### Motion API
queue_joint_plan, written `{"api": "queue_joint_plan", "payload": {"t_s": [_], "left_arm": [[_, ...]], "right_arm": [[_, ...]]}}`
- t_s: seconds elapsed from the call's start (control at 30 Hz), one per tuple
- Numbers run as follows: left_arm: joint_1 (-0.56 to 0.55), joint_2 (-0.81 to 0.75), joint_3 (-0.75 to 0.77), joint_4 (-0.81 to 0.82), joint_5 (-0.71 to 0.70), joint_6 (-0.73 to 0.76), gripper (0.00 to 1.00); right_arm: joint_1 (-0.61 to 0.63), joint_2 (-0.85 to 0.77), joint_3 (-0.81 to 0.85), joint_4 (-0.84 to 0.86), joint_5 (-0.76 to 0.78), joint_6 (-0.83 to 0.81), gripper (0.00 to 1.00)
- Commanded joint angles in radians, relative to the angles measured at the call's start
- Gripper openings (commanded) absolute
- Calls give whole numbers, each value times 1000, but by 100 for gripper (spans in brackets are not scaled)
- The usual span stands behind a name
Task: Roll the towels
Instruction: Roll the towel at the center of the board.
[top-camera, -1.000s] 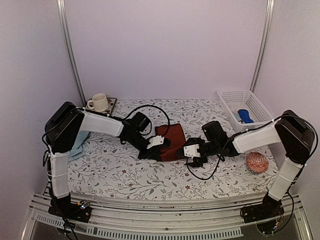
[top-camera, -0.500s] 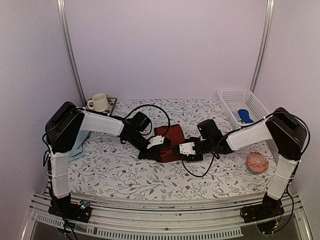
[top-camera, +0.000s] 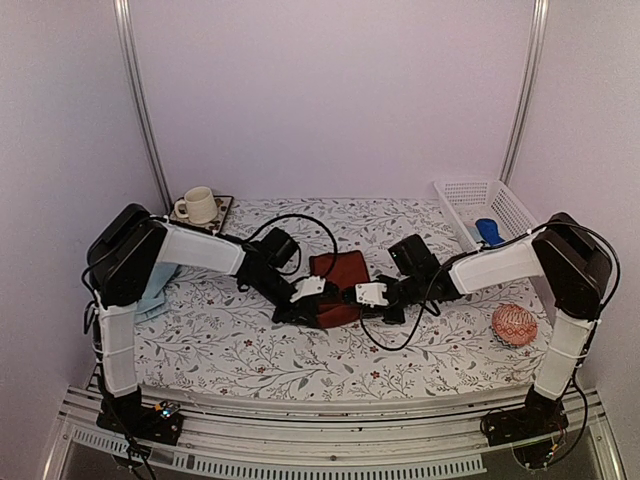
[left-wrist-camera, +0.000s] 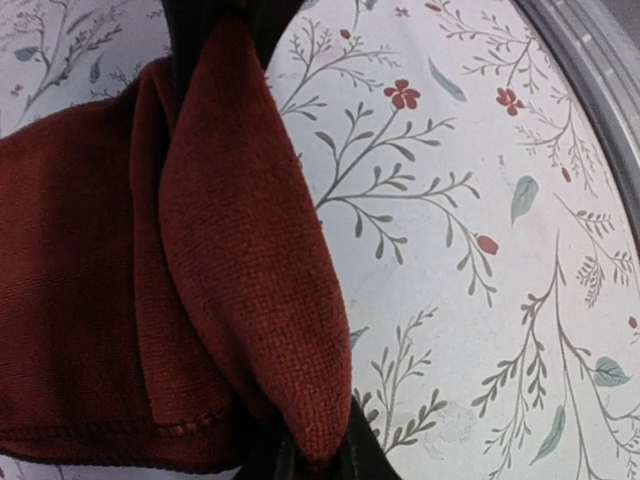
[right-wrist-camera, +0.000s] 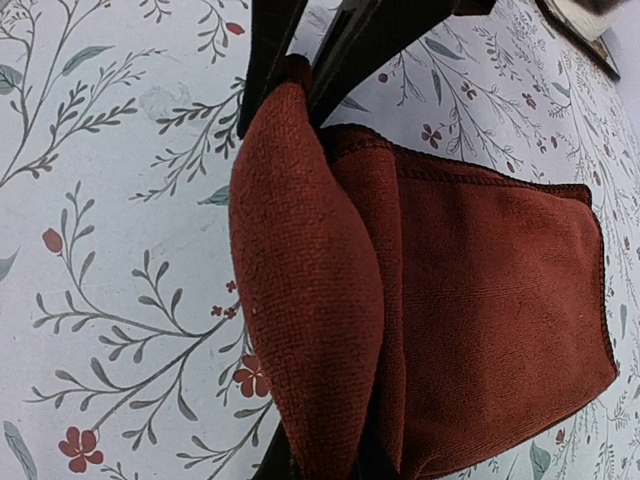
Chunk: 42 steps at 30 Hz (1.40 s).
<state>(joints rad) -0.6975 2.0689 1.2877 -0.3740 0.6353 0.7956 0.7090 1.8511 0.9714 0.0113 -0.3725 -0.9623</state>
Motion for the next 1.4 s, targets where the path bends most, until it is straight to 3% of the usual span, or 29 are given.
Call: {"api": "queue_joint_plan", "payload": {"t_s": [0.0,0.17,0.3,0.6,0.77,1.1,1.37], "left_arm": [[6,-75,-75,-18,-59,-24,21],[7,-189,-162,46,-134,-50,50],[7,-256,-236,112,-195,-61,63],[1,-359,-323,225,-252,-58,64],[-55,-388,-412,377,-350,-2,64],[-155,-295,-448,663,-490,111,64],[-181,-255,-470,795,-497,154,62]], "right_arm": [[2,6,60,-138,-39,91,3],[2,53,136,-261,-83,161,3],[-4,82,166,-317,-103,196,3],[-25,184,274,-435,-154,324,3],[-71,221,311,-487,-236,370,3],[-111,293,381,-536,-302,450,4],[-135,350,437,-593,-328,507,5]]}}
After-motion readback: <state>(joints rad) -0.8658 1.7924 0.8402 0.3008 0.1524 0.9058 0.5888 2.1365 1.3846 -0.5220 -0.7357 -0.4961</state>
